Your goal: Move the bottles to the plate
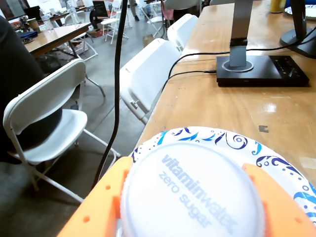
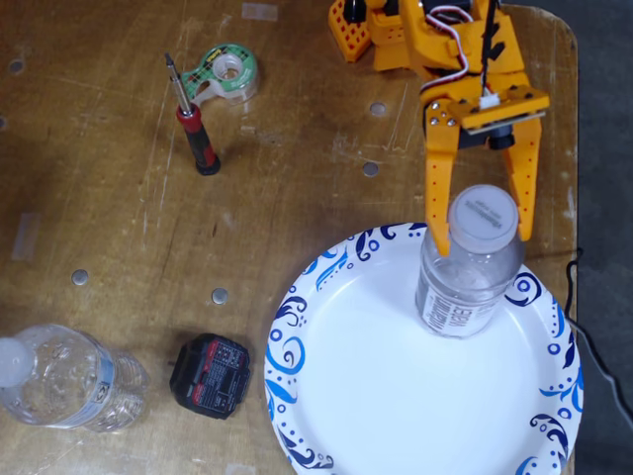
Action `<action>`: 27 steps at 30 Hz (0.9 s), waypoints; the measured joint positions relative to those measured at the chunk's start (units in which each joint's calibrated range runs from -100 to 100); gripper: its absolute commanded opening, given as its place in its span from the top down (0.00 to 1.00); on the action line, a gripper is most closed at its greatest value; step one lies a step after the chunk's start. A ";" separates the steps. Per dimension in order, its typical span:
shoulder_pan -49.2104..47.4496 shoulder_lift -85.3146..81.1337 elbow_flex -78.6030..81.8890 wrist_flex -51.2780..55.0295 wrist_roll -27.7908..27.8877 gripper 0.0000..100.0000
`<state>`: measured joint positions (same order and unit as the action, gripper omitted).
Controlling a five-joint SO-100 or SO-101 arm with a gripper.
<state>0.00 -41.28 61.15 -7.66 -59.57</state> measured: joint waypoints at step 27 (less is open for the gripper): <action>-0.09 16.19 -19.60 9.19 1.09 0.82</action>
<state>-0.09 -25.08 41.55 1.53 -58.48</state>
